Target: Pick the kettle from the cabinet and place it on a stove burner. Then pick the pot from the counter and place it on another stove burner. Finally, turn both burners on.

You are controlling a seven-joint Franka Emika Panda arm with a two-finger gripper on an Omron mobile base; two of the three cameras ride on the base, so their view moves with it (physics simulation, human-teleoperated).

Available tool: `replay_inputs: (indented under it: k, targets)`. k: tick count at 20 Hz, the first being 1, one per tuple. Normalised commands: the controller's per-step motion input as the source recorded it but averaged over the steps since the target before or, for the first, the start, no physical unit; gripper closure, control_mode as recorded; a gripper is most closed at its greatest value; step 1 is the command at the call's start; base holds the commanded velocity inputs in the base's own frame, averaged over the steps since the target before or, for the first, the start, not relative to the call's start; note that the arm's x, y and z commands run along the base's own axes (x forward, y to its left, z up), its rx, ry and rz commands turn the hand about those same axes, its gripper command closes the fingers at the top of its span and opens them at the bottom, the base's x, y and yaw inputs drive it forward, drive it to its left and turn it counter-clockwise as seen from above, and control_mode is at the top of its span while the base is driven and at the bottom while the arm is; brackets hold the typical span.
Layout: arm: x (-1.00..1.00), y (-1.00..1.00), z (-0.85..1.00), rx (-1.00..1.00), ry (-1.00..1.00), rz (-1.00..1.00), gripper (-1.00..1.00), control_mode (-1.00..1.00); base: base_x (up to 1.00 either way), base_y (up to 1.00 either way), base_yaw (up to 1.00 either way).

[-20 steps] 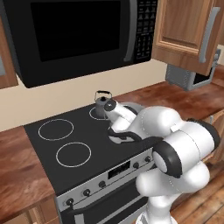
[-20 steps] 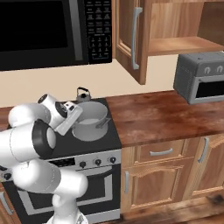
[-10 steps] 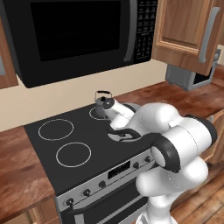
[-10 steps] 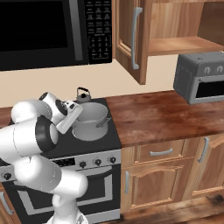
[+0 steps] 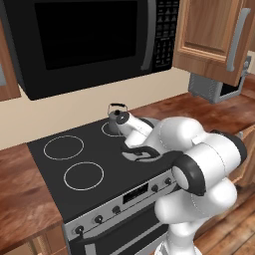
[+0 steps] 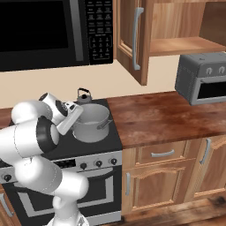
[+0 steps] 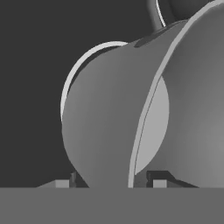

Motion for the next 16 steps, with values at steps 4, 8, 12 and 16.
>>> replay_inputs:
  k: [4, 8, 12, 16]
  targets:
    - [-0.09, 0.00, 0.11, 0.02, -0.03, 0.01, -1.00, -1.00, 0.00, 0.00, 0.00]
    - [-0.12, 0.00, 0.27, 0.04, -0.02, 0.02, -1.00, -1.00, 0.00, 0.00, 0.00]
    - [-0.21, -0.05, 0.40, 0.06, -0.02, 0.02, -1.00, -1.00, 0.00, 0.00, 0.00]
    - [-0.27, -0.10, 0.47, 0.10, -0.02, 0.02, -1.00, -1.00, 0.00, 0.00, 0.00]
